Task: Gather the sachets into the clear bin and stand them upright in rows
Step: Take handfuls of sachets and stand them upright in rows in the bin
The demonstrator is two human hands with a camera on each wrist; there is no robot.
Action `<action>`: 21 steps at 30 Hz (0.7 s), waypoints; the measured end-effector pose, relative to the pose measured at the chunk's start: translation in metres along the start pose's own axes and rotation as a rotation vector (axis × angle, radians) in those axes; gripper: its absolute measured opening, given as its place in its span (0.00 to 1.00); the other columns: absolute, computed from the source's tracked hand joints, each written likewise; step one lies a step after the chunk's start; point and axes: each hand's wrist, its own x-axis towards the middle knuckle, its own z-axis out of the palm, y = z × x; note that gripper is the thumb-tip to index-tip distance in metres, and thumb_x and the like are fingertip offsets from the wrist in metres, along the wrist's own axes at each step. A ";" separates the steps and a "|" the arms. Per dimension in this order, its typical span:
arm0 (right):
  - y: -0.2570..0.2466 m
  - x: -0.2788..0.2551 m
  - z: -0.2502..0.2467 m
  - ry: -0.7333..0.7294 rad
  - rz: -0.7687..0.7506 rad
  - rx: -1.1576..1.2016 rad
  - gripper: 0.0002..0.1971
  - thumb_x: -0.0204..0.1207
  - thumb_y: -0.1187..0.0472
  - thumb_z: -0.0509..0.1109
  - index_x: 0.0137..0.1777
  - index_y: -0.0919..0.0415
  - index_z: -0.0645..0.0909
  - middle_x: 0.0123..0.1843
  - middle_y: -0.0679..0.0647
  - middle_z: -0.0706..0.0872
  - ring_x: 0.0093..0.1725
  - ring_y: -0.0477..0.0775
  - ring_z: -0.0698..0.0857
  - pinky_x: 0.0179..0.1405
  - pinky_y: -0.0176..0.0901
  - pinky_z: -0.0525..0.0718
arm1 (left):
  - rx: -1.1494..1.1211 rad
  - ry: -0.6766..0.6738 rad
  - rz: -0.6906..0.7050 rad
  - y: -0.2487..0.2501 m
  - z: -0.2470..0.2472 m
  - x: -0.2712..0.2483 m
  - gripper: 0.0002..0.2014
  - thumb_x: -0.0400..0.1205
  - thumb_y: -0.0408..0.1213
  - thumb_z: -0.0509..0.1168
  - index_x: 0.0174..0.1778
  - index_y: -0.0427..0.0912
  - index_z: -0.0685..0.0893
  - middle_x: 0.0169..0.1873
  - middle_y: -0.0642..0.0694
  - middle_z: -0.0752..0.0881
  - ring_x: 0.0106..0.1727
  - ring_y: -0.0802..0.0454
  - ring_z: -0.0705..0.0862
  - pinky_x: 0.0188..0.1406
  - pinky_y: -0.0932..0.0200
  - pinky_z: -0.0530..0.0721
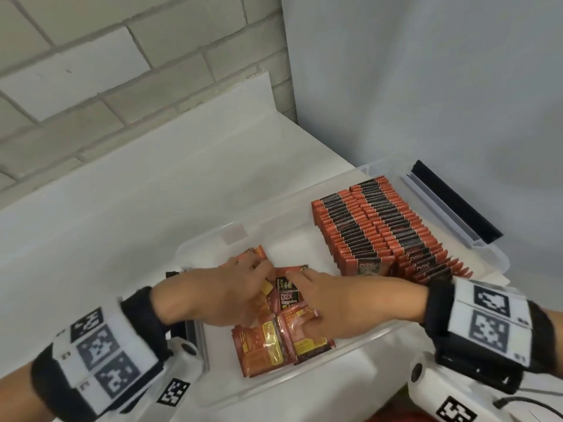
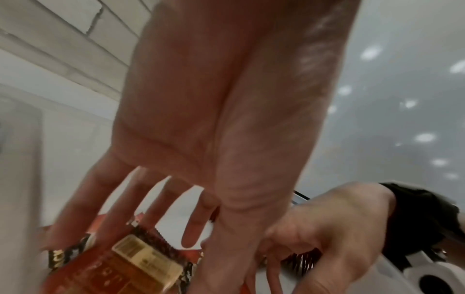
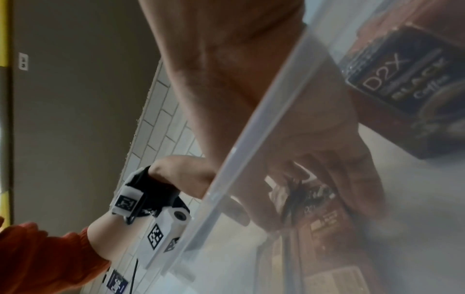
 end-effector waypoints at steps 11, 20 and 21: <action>-0.012 0.012 0.005 -0.097 0.018 -0.117 0.35 0.80 0.44 0.65 0.80 0.63 0.60 0.70 0.60 0.70 0.70 0.60 0.70 0.60 0.49 0.76 | -0.045 -0.154 0.035 -0.002 0.005 0.003 0.26 0.81 0.41 0.70 0.70 0.42 0.66 0.56 0.49 0.77 0.54 0.51 0.78 0.48 0.61 0.76; -0.013 0.031 0.011 -0.118 0.021 0.492 0.42 0.71 0.44 0.77 0.81 0.54 0.61 0.74 0.50 0.77 0.71 0.54 0.77 0.73 0.50 0.76 | 0.089 -0.077 0.027 -0.005 0.015 0.016 0.30 0.78 0.41 0.72 0.72 0.42 0.65 0.58 0.46 0.77 0.48 0.53 0.73 0.37 0.62 0.70; -0.014 0.031 0.011 -0.106 0.034 0.504 0.41 0.70 0.46 0.78 0.79 0.55 0.64 0.71 0.51 0.79 0.68 0.54 0.79 0.70 0.50 0.79 | 0.108 -0.056 0.035 -0.004 0.015 0.017 0.29 0.78 0.41 0.72 0.72 0.43 0.66 0.60 0.45 0.75 0.49 0.53 0.71 0.38 0.61 0.70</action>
